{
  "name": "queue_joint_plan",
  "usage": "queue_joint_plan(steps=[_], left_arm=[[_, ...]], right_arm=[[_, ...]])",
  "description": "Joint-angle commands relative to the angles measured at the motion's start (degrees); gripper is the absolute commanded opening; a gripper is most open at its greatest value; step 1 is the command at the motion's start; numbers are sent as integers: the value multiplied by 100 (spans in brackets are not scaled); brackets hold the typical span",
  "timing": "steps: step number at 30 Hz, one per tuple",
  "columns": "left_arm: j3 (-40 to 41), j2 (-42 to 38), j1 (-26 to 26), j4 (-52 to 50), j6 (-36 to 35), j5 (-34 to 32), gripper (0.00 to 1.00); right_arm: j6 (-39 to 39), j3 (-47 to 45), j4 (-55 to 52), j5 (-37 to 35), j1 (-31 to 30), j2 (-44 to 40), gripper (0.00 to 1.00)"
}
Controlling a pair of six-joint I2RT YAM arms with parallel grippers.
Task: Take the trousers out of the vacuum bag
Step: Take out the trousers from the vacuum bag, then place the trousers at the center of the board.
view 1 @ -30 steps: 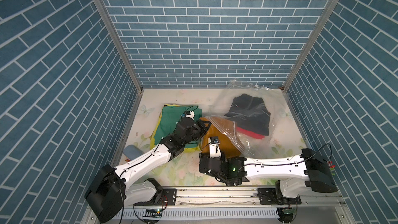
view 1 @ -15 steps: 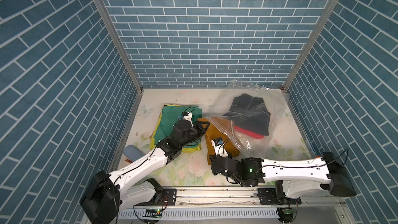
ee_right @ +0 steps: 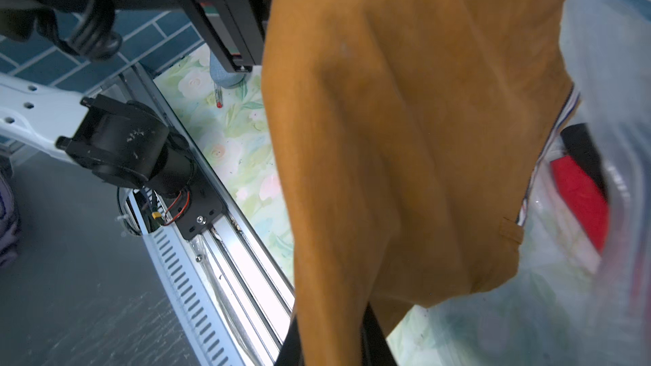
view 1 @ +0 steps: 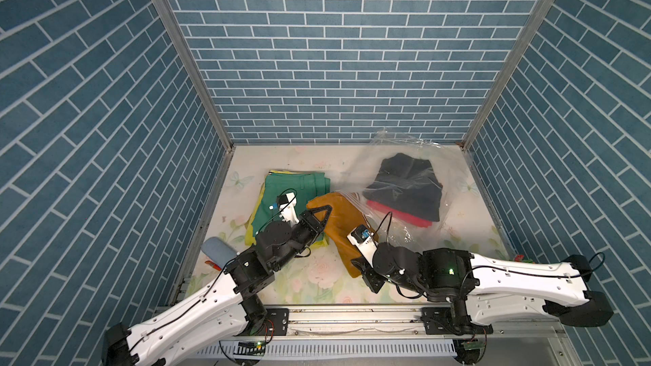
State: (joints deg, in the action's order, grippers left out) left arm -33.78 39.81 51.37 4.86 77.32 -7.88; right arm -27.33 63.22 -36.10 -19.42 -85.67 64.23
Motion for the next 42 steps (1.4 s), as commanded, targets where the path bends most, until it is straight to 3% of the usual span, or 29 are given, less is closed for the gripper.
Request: queue_joint_plan(steps=[1, 8, 12, 21, 32, 42], left_arm=[[-595, -270, 85, -386, -306, -253, 0], [-2001, -21, 83, -914, -992, -568, 0], [-2670, 188, 83, -1088, -1361, -739, 0], [-3508, 479, 88, -1079, -1875, -905, 0], [-4388, 743, 84, -1609, -2743, -1684, 0], [-4664, 1264, -54, -1664, -3258, -2191, 0]], right_arm=[[736, 745, -142, -515, 67, -194, 0], [1569, 2273, -745, -1081, 83, 290, 0], [2099, 2955, -716, -1044, 296, 521, 0], [2743, 4149, -566, -362, 789, 1083, 0], [3263, 5496, -665, 523, 1659, 2042, 0], [3873, 6365, -500, 339, 2276, 3078, 0]])
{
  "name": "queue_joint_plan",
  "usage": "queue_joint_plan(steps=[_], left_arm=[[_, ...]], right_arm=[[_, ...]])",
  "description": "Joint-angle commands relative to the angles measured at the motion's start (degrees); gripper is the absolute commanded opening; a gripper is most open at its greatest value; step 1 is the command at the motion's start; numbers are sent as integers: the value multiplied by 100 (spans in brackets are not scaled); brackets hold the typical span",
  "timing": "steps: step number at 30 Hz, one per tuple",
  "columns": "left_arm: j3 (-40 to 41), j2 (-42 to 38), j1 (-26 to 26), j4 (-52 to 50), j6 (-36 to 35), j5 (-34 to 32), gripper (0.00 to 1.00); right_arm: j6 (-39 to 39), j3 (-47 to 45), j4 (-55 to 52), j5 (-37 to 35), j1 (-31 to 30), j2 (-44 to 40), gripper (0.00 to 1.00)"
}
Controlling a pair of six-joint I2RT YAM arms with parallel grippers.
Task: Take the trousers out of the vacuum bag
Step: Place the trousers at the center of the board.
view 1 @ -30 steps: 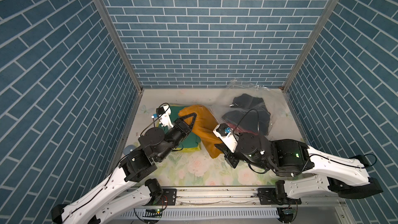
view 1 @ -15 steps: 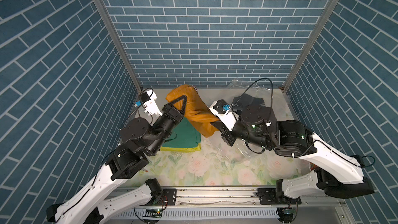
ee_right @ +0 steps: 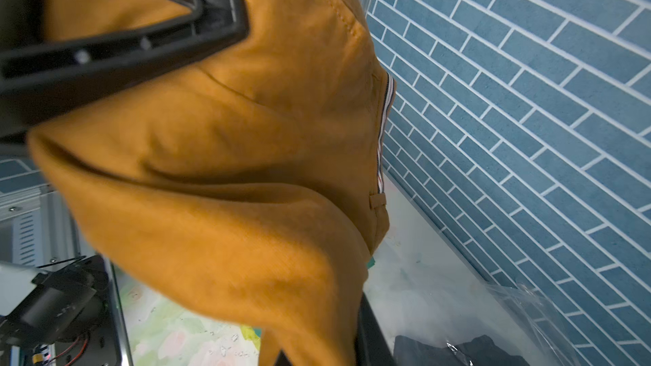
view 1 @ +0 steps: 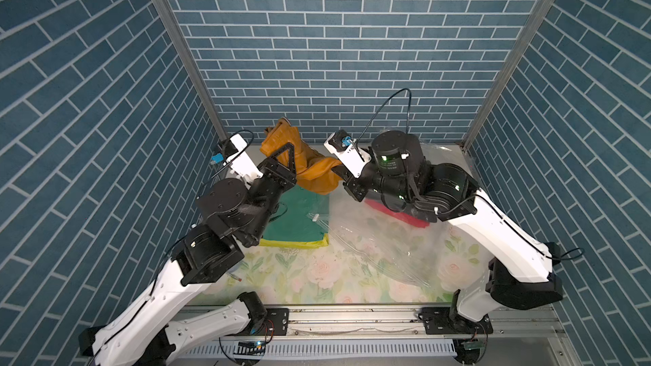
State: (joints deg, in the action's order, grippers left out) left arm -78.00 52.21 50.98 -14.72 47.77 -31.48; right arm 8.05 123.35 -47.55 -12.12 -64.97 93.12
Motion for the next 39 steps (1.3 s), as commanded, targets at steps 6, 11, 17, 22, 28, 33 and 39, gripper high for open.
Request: queue_joint_plan(steps=[6, 11, 17, 22, 28, 33, 39], left_arm=[[-104, 416, -1529, 475, 104, 1838, 0], [212, 800, -2933, 1060, 543, 3425, 0], [702, 1151, -3981, 1770, 887, 4449, 0], [1200, 1128, -4465, 1982, 916, 4777, 0], [2134, 899, -4882, 2291, 928, 5067, 0], [2871, 444, -4962, 2240, 973, 5087, 0], [3382, -88, -5006, 1622, 792, 4887, 0]], right_arm=[[672, 897, 744, -729, 482, 800, 0], [854, 972, 1062, -895, 757, 1077, 0], [1043, 1040, 1540, -915, 1067, 1458, 0], [1168, 1095, 1754, -871, 1261, 1849, 0], [1146, 932, 1936, -737, 1285, 2122, 0], [942, 348, 2095, -404, 1276, 1848, 0], [530, -1100, 2460, 159, 1192, 1065, 0]])
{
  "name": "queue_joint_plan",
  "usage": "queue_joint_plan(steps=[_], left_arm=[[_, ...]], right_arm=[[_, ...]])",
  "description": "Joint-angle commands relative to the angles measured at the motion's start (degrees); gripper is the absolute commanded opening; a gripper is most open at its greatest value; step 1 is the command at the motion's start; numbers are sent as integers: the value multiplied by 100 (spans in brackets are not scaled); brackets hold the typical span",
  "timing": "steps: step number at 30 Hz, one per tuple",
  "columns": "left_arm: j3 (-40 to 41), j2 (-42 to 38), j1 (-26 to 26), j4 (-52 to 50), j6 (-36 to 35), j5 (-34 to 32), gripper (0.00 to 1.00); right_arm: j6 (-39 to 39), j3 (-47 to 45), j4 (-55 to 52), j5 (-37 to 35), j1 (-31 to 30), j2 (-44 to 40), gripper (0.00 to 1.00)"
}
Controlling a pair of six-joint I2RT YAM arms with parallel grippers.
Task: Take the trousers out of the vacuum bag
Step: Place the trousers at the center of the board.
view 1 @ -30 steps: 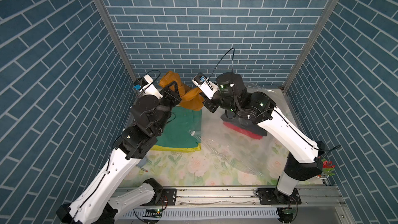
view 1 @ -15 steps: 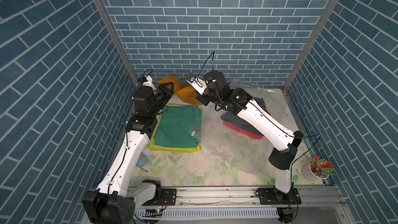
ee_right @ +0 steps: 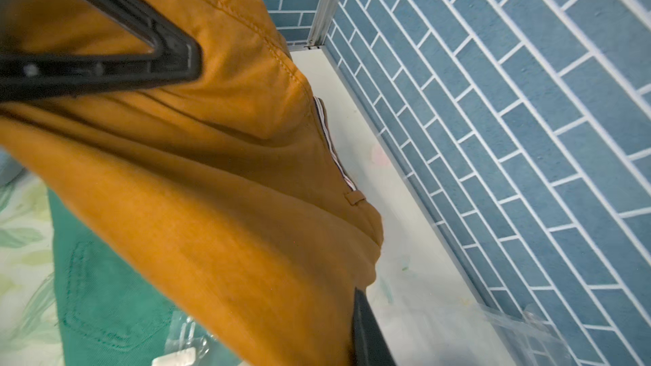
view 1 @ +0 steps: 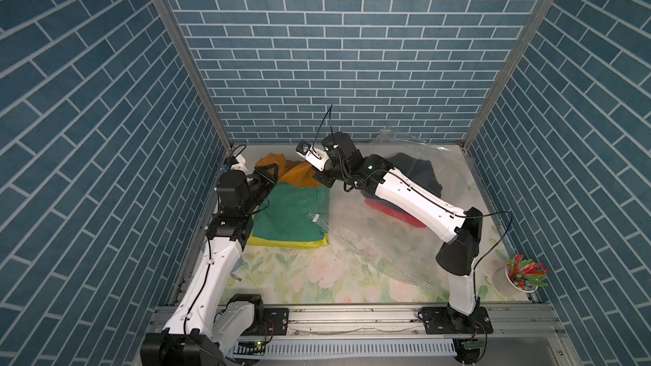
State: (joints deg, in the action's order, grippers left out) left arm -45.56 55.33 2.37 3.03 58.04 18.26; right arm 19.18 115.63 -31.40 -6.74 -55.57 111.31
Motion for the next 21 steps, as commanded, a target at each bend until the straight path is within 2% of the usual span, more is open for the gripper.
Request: queue_joint_plan(steps=[1, 11, 21], left_arm=[[235, -495, -156, -202, -258, -103, 0], [1194, -1097, -228, -658, -430, -127, 0], [1795, -1631, -255, -1397, -566, -533, 0]], right_arm=[[-623, -625, 956, -338, 219, -891, 0], [-1123, -2638, 1741, -102, -160, -1673, 0], [-1648, -3968, 2491, 20, -555, -1821, 0]])
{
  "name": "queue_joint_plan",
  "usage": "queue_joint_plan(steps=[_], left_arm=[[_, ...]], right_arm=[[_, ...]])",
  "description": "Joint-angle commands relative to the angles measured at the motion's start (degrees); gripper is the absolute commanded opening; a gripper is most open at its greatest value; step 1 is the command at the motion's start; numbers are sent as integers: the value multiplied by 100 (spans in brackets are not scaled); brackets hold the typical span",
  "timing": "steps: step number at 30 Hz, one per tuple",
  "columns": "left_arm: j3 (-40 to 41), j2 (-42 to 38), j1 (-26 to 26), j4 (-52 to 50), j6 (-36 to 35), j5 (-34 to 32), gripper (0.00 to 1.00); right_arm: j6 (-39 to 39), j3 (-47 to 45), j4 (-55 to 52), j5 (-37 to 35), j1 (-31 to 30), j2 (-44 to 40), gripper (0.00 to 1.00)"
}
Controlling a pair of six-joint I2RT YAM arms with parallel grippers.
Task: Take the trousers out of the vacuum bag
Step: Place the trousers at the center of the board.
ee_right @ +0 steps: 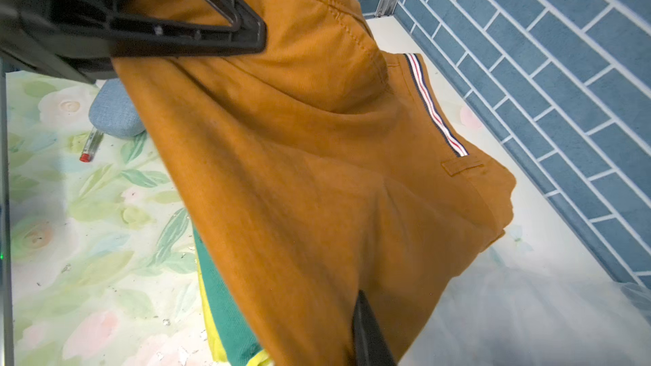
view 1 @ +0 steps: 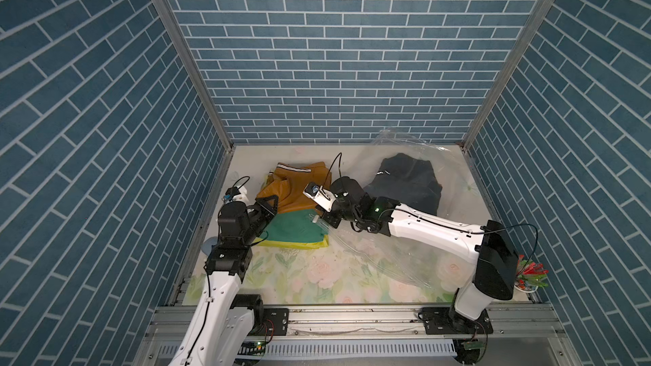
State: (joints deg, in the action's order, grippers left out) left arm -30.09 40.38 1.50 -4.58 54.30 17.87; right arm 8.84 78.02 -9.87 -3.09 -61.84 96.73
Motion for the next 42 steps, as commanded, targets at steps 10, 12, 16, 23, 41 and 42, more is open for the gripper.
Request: queue_joint_plan(steps=[10, 12, 16, 23, 41, 42], left_arm=[[960, -347, -176, -699, 4, -545, 15], [950, -342, -185, -745, 8, -574, 25], [758, -347, -194, -935, -88, -634, 41], [163, -509, -205, -1357, -278, -750, 86], [-544, -539, -151, -581, -166, 627, 100], [-393, -492, -122, -433, -84, 672, 100]], right_arm=[[-854, -818, 626, 58, -64, -476, 12], [-866, -879, 603, 183, -65, -511, 17], [-995, -1103, 536, 601, -65, -733, 37], [-1354, -1795, 565, 1173, 0, -1584, 57], [-3660, -3337, 729, 1372, 279, -3235, 70], [-3883, -3413, 793, 1404, 278, -3223, 70]])
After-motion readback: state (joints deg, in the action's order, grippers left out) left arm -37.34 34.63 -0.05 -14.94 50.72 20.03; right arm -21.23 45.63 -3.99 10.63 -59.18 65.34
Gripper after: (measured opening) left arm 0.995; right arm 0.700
